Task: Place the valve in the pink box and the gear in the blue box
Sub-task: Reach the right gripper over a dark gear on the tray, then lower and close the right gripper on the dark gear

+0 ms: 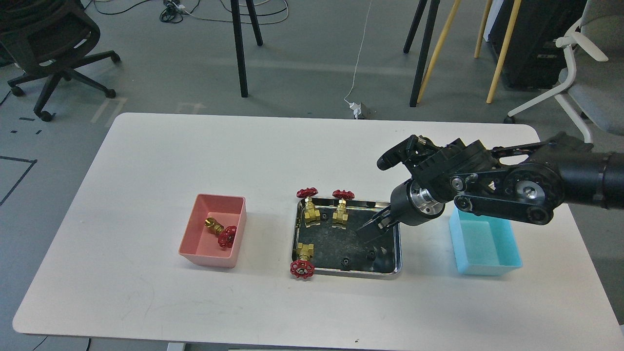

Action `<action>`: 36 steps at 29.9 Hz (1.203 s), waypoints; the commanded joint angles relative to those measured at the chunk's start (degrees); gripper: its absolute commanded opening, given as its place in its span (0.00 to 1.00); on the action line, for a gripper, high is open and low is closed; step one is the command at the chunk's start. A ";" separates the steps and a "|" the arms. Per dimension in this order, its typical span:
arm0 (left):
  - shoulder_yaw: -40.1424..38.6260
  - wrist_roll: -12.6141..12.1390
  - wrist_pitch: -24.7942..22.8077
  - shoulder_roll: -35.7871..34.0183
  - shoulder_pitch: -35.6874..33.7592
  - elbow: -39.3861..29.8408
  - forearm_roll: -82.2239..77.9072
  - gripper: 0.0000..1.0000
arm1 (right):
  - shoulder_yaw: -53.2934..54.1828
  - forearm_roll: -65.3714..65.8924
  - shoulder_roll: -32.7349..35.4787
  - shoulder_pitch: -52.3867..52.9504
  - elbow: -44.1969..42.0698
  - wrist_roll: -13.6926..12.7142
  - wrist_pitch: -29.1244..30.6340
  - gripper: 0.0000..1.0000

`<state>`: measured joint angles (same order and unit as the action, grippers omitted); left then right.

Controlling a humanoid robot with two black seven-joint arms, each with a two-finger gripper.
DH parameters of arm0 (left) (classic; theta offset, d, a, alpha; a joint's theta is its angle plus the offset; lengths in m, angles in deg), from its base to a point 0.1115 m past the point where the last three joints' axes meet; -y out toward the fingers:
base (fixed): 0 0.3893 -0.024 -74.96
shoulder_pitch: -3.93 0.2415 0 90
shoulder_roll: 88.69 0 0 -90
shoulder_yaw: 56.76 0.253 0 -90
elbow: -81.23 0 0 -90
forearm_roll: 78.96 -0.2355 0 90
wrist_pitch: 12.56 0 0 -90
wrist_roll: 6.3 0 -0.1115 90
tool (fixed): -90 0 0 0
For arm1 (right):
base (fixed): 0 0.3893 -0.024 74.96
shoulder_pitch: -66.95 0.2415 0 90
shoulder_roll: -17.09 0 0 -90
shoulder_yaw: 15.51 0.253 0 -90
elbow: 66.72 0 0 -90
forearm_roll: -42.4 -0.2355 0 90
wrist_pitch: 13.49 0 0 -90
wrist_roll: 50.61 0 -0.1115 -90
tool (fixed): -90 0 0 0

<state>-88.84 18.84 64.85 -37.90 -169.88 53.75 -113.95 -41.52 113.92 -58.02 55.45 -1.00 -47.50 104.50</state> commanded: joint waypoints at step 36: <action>-0.08 0.09 1.34 -0.61 -1.88 3.93 0.19 0.94 | -7.83 0.99 -11.20 -4.59 -11.93 1.55 0.01 0.60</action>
<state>-88.84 18.94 66.27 -38.49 -171.75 57.67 -113.76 -49.36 114.91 -69.15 50.91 -12.95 -45.82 104.51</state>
